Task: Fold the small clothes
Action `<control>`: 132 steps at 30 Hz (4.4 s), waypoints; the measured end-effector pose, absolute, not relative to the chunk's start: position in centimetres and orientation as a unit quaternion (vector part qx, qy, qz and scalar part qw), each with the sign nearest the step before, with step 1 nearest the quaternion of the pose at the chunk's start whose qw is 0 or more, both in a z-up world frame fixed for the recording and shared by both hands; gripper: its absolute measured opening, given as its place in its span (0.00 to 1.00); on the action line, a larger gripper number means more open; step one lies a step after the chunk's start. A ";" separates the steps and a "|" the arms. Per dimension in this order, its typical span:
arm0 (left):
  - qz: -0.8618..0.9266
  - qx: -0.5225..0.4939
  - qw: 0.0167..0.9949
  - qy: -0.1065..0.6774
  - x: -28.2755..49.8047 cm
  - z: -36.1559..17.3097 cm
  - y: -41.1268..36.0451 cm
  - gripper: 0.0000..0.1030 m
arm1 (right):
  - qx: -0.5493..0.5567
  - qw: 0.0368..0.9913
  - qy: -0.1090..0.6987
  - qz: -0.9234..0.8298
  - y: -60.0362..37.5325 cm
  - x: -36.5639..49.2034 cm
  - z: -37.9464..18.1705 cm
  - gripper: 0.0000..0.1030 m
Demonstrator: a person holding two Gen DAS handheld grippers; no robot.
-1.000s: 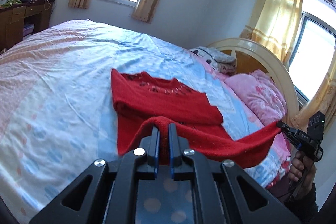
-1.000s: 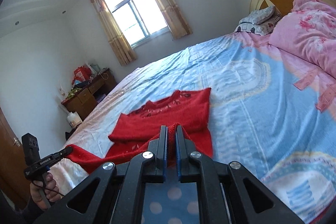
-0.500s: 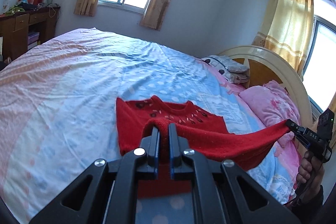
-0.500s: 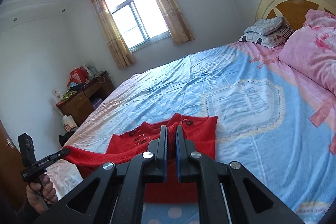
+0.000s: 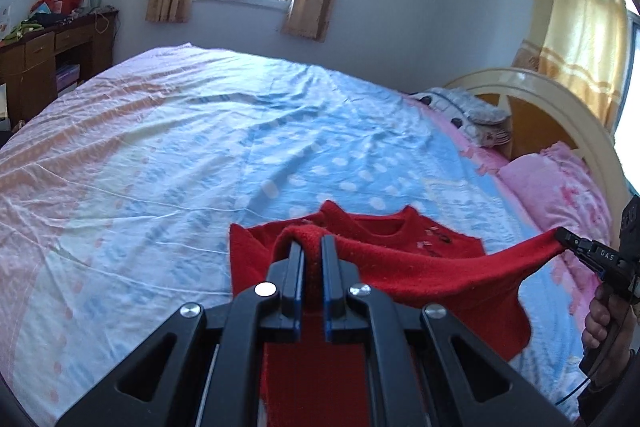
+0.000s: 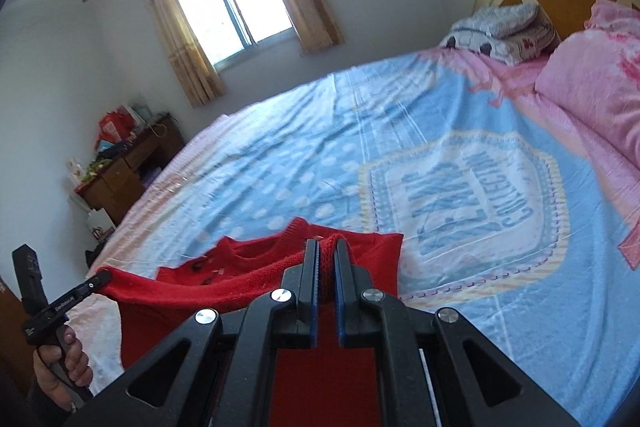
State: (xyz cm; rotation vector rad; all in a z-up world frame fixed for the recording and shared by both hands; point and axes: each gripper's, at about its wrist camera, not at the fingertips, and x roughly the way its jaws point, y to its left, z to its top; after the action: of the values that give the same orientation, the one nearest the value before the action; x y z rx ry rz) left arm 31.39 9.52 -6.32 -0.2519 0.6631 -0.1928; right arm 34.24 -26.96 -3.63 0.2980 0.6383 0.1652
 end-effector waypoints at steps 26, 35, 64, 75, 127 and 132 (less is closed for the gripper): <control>0.053 0.062 0.923 0.376 35.2 -12.0 5.8 0.64 | -0.052 0.865 0.485 0.116 -15.5 42.8 -14.1 0.55; 0.090 -0.009 0.925 0.368 33.5 -12.1 10.5 0.67 | 0.007 0.907 0.417 0.064 -18.3 44.1 -11.6 0.55; 0.091 -0.009 0.929 0.359 26.8 -15.0 9.6 0.89 | 0.006 0.898 0.435 0.061 -24.7 28.2 -15.5 0.13; 0.080 -0.062 0.943 0.316 23.2 -13.2 10.3 0.91 | -0.003 0.931 0.360 0.055 -22.5 26.8 -11.4 0.41; 0.042 -0.039 0.929 0.365 21.5 -14.7 15.0 1.00 | -0.123 0.912 0.360 0.155 -6.2 26.2 -16.4 0.46; 0.030 -0.052 0.940 0.337 22.0 -13.3 16.5 1.00 | -0.143 0.911 0.345 0.176 -4.4 24.4 -15.1 0.46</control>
State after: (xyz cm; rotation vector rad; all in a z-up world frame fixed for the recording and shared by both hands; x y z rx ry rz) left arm 21.98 16.50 -13.30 -0.1063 0.6882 0.0606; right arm 24.36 -4.41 -15.14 -0.2944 0.7114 0.3635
